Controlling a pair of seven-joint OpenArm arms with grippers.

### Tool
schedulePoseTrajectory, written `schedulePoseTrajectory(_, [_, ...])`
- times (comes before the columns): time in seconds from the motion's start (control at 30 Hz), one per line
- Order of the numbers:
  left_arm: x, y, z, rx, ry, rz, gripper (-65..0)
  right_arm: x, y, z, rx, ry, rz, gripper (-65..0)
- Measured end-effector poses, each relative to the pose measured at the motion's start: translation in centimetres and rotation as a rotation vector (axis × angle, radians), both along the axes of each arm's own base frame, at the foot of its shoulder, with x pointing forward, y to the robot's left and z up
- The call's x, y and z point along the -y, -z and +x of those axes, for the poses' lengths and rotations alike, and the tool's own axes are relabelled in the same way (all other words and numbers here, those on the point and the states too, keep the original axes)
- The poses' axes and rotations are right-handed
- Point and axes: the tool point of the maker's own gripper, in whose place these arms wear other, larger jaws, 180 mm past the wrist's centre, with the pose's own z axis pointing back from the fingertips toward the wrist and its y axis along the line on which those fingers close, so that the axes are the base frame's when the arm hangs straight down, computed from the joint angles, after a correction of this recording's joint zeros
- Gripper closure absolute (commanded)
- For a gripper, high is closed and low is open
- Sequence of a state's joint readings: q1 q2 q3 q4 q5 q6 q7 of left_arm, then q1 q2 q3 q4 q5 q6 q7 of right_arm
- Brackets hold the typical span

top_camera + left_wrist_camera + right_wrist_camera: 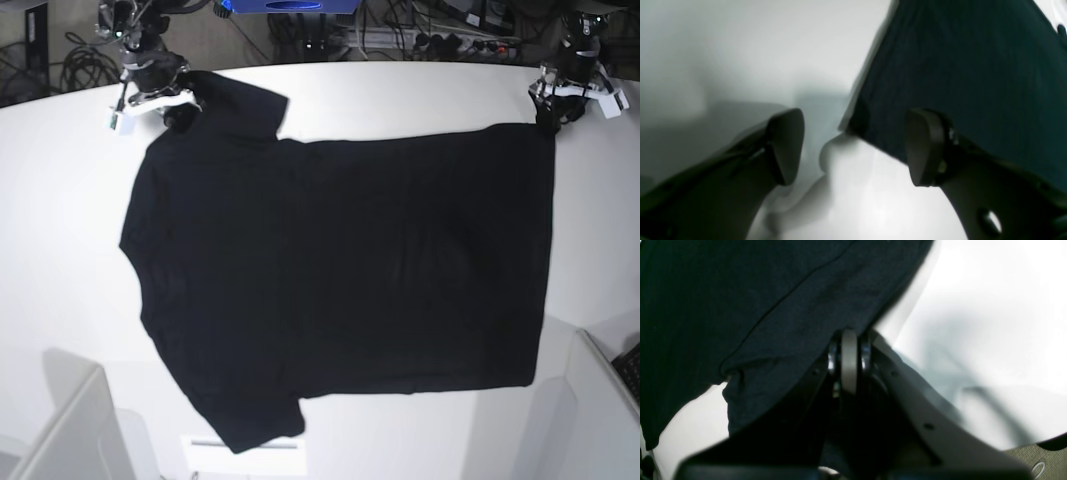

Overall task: Fold the T-shirt properly
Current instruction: 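Lower both grippers to the shoulder corners of the black T-shirt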

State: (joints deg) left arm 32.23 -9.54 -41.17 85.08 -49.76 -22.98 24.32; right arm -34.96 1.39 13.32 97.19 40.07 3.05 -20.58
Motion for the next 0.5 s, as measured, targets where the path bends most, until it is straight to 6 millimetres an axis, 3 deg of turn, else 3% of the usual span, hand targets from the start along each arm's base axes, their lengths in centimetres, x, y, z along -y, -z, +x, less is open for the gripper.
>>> schedulePoseTrajectory(0.17, [-0.1,-0.1,1.2,0.027,-0.008,-0.007,-44.1,0.0,0.0,0.0,0.000,0.001,0.000,0.0])
schedulePoseTrajectory(0.37, [1.3,0.2,3.2,-0.003,0.049,-0.064,-43.9,0.0,0.0,0.1,0.001,0.000,0.000,0.0])
schedulePoseTrajectory(0.5, [1.4,0.2,3.3,-0.005,0.053,-0.067,-41.6,0.0,0.0,0.1,0.002,0.000,0.001,0.0])
